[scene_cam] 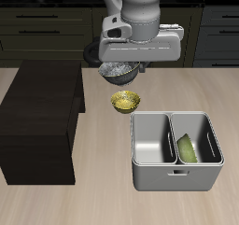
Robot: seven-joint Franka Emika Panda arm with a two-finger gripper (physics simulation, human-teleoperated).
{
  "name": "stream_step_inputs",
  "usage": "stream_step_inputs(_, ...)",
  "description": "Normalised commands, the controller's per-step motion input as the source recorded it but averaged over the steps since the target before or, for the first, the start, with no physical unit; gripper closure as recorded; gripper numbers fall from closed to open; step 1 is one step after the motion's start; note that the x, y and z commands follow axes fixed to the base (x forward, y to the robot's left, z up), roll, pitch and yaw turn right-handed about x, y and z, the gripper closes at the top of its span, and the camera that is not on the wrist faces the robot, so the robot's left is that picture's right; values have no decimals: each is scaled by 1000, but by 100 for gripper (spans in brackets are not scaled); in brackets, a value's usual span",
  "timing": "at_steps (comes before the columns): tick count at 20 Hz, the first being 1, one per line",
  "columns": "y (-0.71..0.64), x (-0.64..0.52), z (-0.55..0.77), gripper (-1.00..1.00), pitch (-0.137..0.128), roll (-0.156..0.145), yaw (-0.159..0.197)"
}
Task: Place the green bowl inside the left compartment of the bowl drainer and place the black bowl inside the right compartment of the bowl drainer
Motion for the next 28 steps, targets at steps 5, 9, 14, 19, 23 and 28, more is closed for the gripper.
stream_step_inputs(5, 289, 114, -161, 100, 23, 22, -10)
stream_step_inputs(9, 394, 146, -243, 100, 33, 37, -14)
stream_step_inputs(14, 238, 134, -117, 100, 19, 8, -11)
stream_step_inputs(19, 264, 73, 33, 100, -8, 29, -3)
stream_step_inputs(23, 138, 98, -60, 100, 23, -4, -27)
stream_step_inputs(28, 113, 94, -188, 100, 18, 15, -1)
